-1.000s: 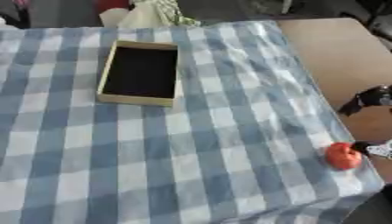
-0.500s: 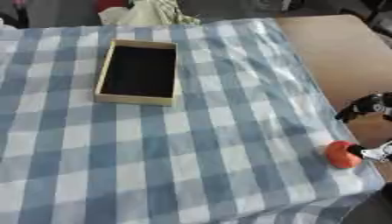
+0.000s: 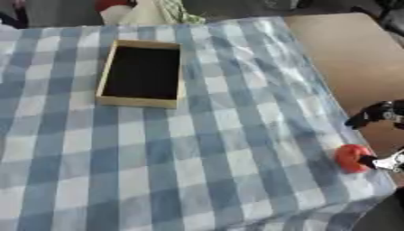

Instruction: Pick up objects on the table and place them in the box.

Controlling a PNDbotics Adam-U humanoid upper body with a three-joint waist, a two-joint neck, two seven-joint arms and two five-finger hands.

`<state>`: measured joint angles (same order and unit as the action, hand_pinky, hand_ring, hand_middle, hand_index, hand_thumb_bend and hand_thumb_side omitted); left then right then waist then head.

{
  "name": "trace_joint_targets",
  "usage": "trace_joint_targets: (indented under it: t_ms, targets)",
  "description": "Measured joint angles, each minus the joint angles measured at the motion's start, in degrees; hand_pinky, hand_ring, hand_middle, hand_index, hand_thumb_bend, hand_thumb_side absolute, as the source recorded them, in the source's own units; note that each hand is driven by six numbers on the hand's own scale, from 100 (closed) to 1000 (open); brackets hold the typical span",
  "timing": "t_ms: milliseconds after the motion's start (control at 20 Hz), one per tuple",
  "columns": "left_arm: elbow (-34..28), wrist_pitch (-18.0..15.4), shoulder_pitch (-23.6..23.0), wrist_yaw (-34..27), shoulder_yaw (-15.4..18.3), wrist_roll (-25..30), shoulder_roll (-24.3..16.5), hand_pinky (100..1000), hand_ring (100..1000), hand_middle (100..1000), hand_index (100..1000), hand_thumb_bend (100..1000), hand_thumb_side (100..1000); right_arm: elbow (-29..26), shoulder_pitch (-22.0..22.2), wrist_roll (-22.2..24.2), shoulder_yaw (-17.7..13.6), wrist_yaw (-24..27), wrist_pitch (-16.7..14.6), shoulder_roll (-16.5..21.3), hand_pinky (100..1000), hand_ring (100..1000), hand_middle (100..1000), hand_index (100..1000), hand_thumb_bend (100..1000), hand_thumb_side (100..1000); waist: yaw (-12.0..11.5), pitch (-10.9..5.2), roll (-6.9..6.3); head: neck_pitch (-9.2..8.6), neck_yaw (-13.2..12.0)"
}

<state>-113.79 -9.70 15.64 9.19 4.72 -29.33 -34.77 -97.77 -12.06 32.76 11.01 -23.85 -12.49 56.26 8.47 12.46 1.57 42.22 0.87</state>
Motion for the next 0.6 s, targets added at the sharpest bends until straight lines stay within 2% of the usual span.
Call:
trace_joint_targets:
  t_ms: [600]
  targets:
    - [0.0, 0.0, 0.16, 0.0, 0.0, 0.41, 0.02, 786, 785, 730, 828, 571, 703, 2.21, 0.39, -0.15, 0.7, -2.83, -0.73, -0.95, 809, 767, 723, 874, 368, 429, -0.08, 0.31, -0.46, -0.02, 0.28]
